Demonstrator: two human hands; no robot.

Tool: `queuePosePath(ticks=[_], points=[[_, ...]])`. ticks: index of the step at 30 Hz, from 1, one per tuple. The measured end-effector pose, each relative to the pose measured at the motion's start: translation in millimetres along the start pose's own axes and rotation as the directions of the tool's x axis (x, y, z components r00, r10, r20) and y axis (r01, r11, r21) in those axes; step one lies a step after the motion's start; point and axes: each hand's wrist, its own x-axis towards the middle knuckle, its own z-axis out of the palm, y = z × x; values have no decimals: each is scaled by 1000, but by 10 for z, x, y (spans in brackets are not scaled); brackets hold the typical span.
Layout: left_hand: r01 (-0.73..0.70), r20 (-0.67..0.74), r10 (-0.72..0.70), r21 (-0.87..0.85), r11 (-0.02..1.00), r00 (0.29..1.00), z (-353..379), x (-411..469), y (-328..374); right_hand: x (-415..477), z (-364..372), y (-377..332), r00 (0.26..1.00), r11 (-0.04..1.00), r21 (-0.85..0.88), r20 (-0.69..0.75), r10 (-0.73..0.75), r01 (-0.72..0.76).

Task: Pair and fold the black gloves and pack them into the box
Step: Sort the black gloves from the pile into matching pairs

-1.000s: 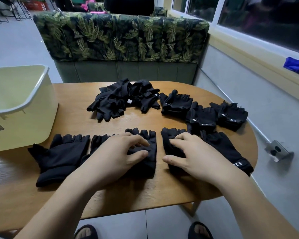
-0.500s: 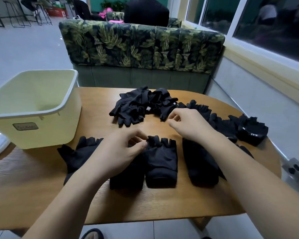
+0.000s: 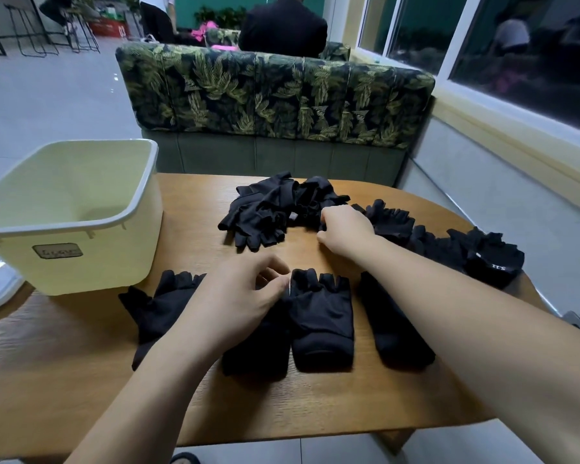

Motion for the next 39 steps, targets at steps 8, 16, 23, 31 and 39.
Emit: queuePosePath(ticks=[8, 16, 23, 31, 39], points=[[21, -54, -23, -39, 999, 998, -7, -14, 16, -151, -101, 94, 992, 950, 312, -126, 29, 12], [25, -69, -33, -106, 994, 997, 26, -1, 75, -443, -411, 223, 968, 832, 553, -232, 97, 49], [30, -92, -49, -196, 980, 995, 64, 5, 108, -721, -765, 289, 991, 436, 900, -50, 127, -11], [52, -48, -79, -417, 908, 996, 159, 49, 141, -1338, -1107, 218, 990, 58, 995, 87, -108, -81], [35, 45, -6, -666, 745, 999, 173, 6, 241, -1756, -912, 255, 987, -150, 977, 145, -64, -154]])
